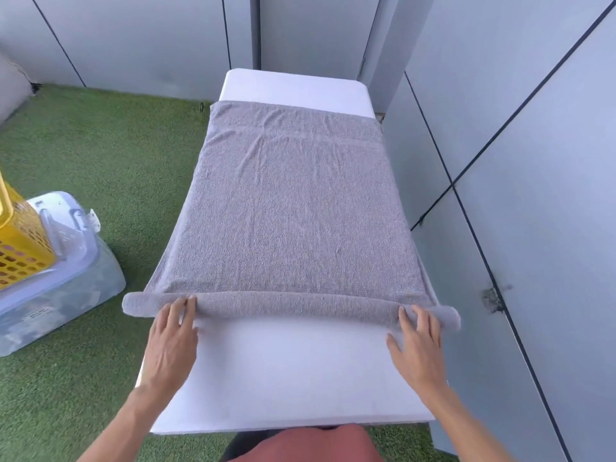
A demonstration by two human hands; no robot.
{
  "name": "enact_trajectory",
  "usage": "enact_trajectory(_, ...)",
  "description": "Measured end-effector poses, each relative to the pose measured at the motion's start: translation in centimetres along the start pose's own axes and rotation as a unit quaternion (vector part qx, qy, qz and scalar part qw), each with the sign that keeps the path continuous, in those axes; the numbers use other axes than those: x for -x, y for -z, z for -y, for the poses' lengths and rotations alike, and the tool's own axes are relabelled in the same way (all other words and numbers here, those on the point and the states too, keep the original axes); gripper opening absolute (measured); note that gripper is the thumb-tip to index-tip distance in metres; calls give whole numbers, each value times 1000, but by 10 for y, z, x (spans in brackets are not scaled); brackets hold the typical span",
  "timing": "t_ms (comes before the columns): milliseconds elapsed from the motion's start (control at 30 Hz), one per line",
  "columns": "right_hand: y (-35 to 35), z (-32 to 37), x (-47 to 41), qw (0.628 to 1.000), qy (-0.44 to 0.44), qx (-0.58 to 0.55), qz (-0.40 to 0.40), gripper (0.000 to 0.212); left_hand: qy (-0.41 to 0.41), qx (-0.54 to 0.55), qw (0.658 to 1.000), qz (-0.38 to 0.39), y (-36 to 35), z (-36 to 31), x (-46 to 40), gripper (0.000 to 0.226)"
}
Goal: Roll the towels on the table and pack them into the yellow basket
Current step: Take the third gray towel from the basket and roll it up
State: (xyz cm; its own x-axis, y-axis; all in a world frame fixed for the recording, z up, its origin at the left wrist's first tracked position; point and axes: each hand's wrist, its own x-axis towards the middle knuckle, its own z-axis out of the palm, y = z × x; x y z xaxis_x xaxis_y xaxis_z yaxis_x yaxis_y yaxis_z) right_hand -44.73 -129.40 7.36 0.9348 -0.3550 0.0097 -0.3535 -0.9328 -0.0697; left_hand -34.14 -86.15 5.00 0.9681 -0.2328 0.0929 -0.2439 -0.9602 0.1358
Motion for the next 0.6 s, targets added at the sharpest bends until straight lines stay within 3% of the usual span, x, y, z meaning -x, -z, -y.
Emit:
enact_trajectory(67, -3, -1, -10, 1000, 9, -15, 21, 58, -16, 5, 1000, 11, -1, 5, -11, 64)
enact_trajectory(300, 17, -9, -41, 990, 1, -60, 125, 34, 21, 47, 993, 107, 20, 13, -49, 49)
enact_trajectory(367, 31, -15, -37, 984, 26, -60, 167, 27, 40, 57, 982, 174, 27, 14, -46, 46)
enact_trajectory(467, 52, -25, -45, 945, -27, -91, 314, 27, 67, 89, 947, 302, 37, 19, -50, 44)
enact_trajectory(533, 57, -30, -60, 921, -73, -138, 356, 33, 120, 180, 931, 293, 42, 25, -61, 40)
enact_trajectory(600, 50, -27, -70, 932, -100, -174, 303, 33, 152, 236, 938, 204, 47, 25, -68, 28)
